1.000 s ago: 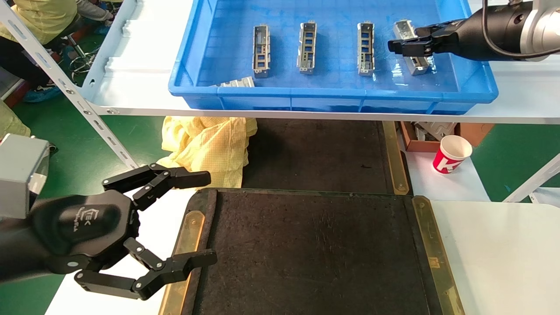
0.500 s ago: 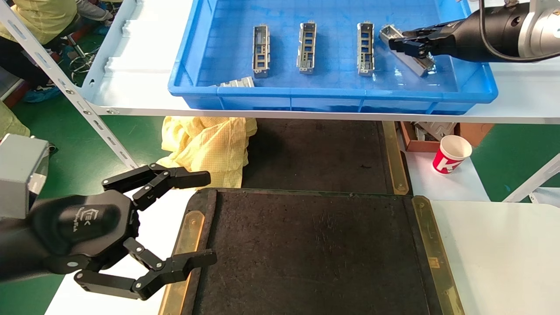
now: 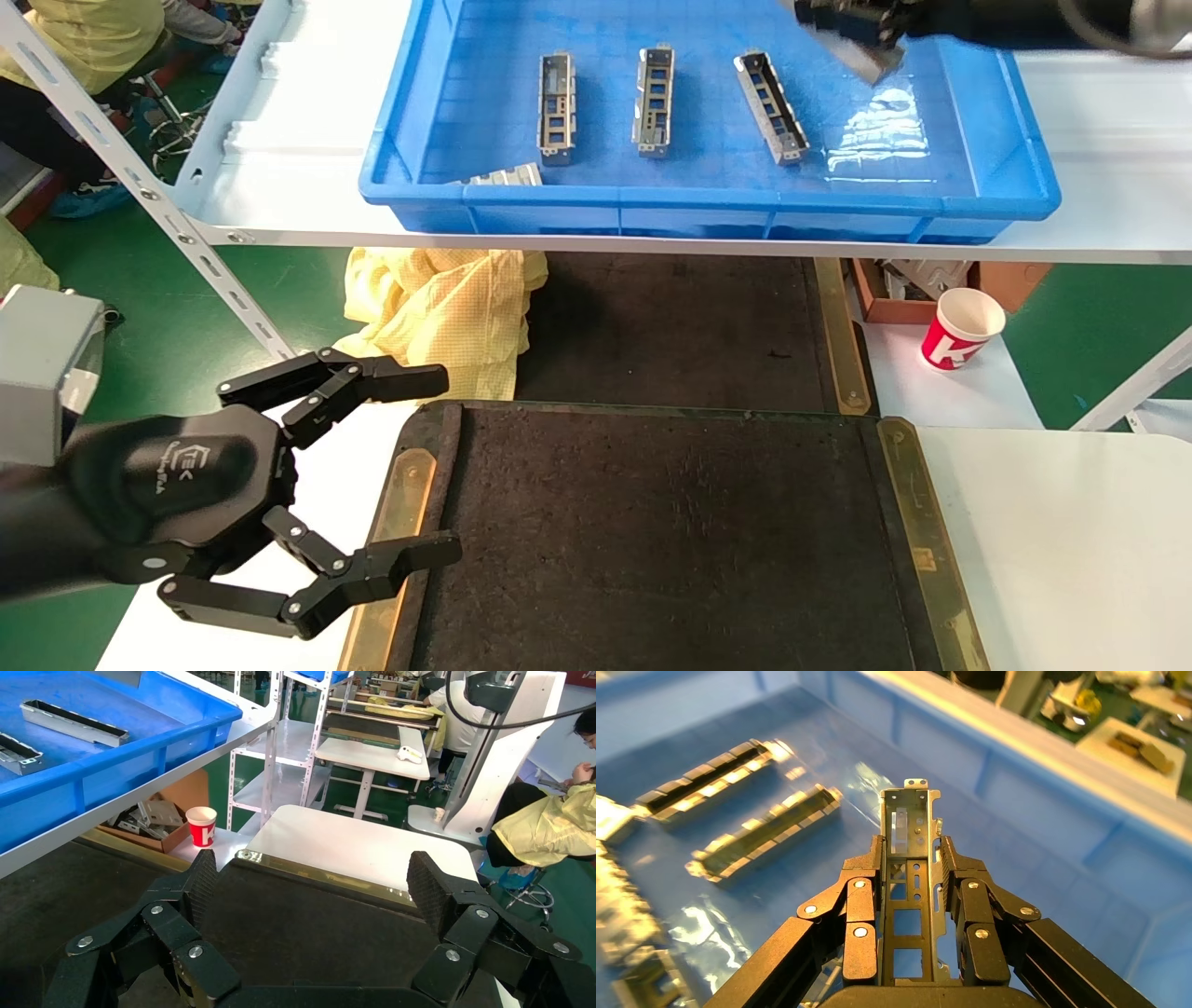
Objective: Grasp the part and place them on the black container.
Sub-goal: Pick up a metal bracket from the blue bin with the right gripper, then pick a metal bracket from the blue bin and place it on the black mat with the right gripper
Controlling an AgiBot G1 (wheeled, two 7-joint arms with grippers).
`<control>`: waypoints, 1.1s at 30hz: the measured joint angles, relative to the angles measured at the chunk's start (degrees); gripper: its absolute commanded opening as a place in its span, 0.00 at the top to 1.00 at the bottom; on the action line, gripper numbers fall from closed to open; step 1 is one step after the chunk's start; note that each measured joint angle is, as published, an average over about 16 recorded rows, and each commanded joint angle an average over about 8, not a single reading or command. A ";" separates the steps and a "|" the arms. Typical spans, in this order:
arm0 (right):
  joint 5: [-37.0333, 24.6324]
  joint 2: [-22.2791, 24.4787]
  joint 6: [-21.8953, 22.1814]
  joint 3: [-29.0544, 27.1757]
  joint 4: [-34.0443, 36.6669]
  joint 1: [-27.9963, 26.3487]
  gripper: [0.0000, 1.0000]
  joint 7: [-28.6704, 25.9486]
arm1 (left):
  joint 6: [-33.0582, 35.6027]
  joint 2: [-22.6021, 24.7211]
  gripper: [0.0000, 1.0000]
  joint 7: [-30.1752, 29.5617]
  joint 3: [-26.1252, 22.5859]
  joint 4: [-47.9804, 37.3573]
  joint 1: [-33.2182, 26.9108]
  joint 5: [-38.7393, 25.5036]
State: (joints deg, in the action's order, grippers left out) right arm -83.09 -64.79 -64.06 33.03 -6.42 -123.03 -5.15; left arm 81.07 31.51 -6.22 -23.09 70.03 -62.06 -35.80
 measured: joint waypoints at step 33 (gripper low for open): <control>14.75 13.08 -27.16 11.18 -29.30 8.94 1.00 1.14 | 0.00 0.00 0.00 0.00 0.00 0.00 0.00 0.00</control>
State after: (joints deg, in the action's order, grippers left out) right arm -68.34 -51.71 -91.22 44.21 -35.72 -114.08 -4.01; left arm 81.07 31.51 -6.22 -23.09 70.03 -62.06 -35.80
